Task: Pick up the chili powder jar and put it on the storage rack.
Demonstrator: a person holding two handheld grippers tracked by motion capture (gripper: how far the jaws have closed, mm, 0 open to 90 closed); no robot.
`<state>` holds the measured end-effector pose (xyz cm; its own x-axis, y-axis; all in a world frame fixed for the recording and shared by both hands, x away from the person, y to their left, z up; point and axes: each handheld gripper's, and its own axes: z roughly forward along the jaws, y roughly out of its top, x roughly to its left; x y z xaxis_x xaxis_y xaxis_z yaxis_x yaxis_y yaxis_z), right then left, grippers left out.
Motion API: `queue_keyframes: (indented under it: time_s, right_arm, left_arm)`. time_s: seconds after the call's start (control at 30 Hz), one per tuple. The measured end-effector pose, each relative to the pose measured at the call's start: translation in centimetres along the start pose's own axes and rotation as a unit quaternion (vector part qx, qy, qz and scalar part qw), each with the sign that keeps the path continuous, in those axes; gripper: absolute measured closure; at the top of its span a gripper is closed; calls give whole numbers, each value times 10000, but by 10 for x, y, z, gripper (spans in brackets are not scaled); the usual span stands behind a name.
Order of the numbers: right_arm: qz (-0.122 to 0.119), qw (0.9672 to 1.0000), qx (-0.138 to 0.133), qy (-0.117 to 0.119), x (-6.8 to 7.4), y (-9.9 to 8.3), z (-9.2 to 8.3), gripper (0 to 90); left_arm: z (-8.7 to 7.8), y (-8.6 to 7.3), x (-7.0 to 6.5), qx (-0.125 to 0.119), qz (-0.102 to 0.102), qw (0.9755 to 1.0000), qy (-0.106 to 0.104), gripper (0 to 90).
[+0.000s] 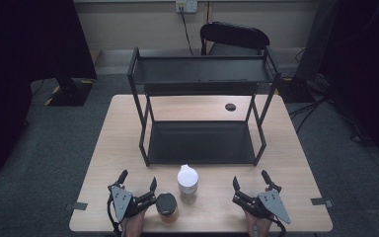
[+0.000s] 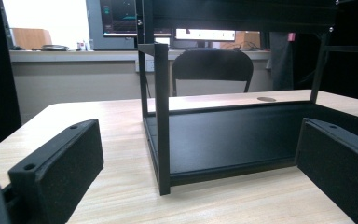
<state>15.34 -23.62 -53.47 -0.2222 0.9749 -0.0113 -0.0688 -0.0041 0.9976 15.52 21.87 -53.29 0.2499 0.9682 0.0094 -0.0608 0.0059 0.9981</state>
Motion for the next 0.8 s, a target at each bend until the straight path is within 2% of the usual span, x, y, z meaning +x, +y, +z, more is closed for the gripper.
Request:
queue_keyframes:
  time_s: [0.33,0.63,0.8]
  right_arm:
    - [1,10000,-1,-2,0,0,0,22]
    - [1,10000,1,31,-1,0,0,22]
    - [0,10000,1,34,-1,0,0,23]
  left_arm:
    - [0,0,0,7,2,10000,15,0]
    - [-1,6,5,62,-146,9998,-106,0]
    - [-5,13,6,-21,-178,9997,-184,1]
